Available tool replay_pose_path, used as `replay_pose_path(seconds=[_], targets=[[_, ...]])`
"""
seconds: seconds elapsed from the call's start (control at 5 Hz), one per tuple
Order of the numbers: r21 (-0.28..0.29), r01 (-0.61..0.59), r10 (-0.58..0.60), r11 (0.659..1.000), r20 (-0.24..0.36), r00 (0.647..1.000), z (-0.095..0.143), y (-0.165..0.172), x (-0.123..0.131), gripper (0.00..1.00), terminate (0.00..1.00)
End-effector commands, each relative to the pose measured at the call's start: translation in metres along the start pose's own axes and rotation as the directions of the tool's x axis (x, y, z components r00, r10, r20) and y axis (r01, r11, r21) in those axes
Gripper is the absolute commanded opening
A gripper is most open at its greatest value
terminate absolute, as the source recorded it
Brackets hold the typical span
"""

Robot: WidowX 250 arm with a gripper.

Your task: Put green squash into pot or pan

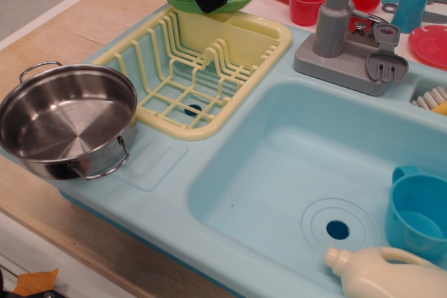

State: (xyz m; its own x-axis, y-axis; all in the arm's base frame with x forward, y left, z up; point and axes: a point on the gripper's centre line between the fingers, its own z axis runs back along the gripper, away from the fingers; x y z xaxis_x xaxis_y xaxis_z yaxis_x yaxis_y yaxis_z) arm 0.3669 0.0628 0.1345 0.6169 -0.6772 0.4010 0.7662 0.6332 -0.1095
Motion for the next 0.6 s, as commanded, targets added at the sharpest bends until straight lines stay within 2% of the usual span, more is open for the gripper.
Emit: replay_pose_path(seconds=[0.0,0.2,0.4], targets=[[0.191,-0.042,0.048,0.981,-0.029,0.998,0.052,-0.030,0.011,0.00,0.00],[0.275,-0.204,0.220,0.940,-0.028,0.975,0.071,-0.074,-0.007,0.00,0.00],[0.349,-0.377,0.386,0.858,0.047,0.921,0.083,-0.115,-0.034,0.00,0.00]])
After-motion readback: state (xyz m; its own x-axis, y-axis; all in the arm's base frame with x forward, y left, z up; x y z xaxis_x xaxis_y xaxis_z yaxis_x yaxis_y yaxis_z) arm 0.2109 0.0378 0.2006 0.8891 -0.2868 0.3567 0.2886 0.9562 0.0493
